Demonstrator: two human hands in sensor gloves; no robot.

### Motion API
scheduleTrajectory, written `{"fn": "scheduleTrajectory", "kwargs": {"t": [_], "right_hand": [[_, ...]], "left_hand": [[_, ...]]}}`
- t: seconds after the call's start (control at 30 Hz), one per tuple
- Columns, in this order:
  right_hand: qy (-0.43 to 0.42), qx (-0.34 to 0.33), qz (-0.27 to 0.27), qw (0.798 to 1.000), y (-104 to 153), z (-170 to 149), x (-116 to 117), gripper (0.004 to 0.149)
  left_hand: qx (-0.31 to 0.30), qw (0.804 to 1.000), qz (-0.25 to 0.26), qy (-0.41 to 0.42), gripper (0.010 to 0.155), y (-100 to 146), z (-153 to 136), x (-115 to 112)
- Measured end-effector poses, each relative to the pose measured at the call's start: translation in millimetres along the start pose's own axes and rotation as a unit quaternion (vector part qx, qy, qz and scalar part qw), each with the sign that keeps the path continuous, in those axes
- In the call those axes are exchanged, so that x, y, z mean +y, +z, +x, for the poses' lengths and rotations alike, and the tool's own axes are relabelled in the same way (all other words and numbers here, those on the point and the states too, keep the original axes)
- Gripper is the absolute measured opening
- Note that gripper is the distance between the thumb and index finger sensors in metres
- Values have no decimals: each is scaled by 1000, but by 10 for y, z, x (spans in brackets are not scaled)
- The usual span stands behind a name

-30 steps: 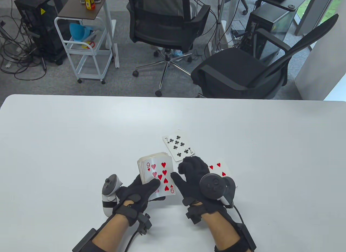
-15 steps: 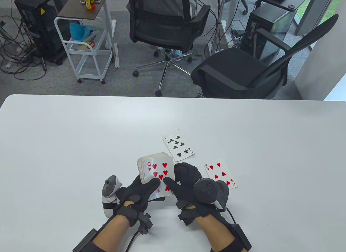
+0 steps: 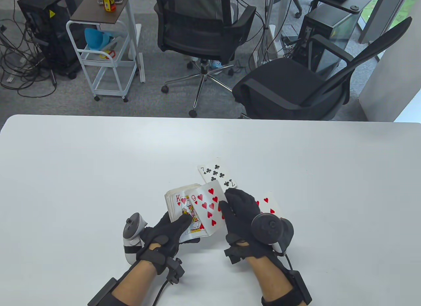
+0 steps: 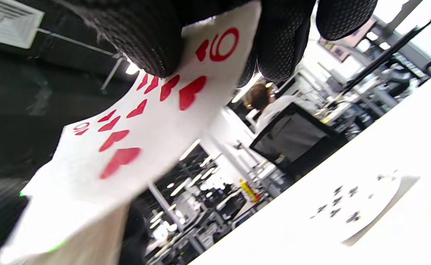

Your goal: Playing card suit sorting

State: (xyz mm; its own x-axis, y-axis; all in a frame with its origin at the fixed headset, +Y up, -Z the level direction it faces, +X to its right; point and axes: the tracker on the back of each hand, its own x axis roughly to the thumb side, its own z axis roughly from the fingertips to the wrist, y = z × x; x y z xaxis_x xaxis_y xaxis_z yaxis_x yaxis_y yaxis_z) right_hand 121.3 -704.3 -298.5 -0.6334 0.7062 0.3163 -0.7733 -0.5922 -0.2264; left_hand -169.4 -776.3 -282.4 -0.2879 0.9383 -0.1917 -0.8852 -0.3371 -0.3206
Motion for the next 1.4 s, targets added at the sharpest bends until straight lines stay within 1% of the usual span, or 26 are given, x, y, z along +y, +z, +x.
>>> {"fn": "scheduleTrajectory", "kwargs": {"t": [0.1,0.17,0.2,0.23,0.33,0.43,0.5,0.53,0.6,0.63,0.7,0.8,0.87,0.9,0.93,0.97,1.03,1.1,1.17,1.2,1.23,1.27,1.33,1.4], "right_hand": [[13,48,-26,998,-74,-224,-199,38],[48,110,-20,993,-122,-473,-388,38],[57,123,-17,991,-129,-529,-423,38],[84,161,3,983,-144,-678,-503,38],[127,229,62,963,-157,-948,-580,38],[160,257,106,947,-161,-1061,-525,38],[182,273,137,935,-171,-1095,-424,38],[193,275,142,931,-175,-1101,-385,38],[248,274,140,919,-185,-1093,-297,39],[285,270,142,909,-191,-1084,-254,39],[325,267,141,896,-194,-1079,-198,40],[366,269,136,881,-198,-1091,-137,46],[382,264,125,877,-195,-1078,-139,51],[384,262,121,877,-196,-1072,-149,53],[382,262,121,878,-194,-1066,-159,52],[369,262,123,883,-194,-1060,-186,52],[336,257,110,899,-179,-1022,-226,51],[322,234,98,912,-171,-942,-259,49],[291,211,86,929,-164,-850,-271,48],[267,189,76,942,-162,-782,-264,49],[256,165,68,950,-162,-724,-254,49],[251,137,58,956,-158,-646,-239,51],[254,99,45,961,-142,-494,-210,51],[218,49,37,974,-119,-350,-166,51]], "left_hand": [[-3,1000,1,0,65,-2,16,10],[-9,1000,4,2,65,0,32,13],[-10,1000,5,3,65,0,34,12],[-10,1000,5,5,65,-3,35,10],[-10,1000,3,4,65,-17,33,-4],[-7,1000,1,5,65,-25,14,-18],[-3,1000,-2,8,65,-31,-3,-24],[-3,1000,-2,6,65,-33,-4,-23],[-3,1000,-2,0,65,-30,-3,-10],[-3,1000,-1,0,65,-28,-3,-6],[-2,1000,-1,2,65,-23,-7,3],[-1,1000,-1,1,65,-23,-4,5],[-2,1000,-1,1,65,-24,-8,5],[-2,1000,-1,1,65,-23,-10,4],[0,1000,-2,0,65,-23,-12,3],[0,1000,-3,-3,65,-23,-13,3],[0,1000,-3,-7,65,-24,-14,8],[0,1000,-2,-7,64,-24,-17,8],[2,1000,-2,-7,64,-26,-26,4],[3,1000,-3,-10,64,-28,-30,2],[4,1000,-3,-12,64,-28,-33,1],[5,1000,-3,-13,64,-28,-36,1],[6,1000,-2,-13,64,-27,-39,-1],[7,1000,-2,-13,64,-26,-37,-2]]}}
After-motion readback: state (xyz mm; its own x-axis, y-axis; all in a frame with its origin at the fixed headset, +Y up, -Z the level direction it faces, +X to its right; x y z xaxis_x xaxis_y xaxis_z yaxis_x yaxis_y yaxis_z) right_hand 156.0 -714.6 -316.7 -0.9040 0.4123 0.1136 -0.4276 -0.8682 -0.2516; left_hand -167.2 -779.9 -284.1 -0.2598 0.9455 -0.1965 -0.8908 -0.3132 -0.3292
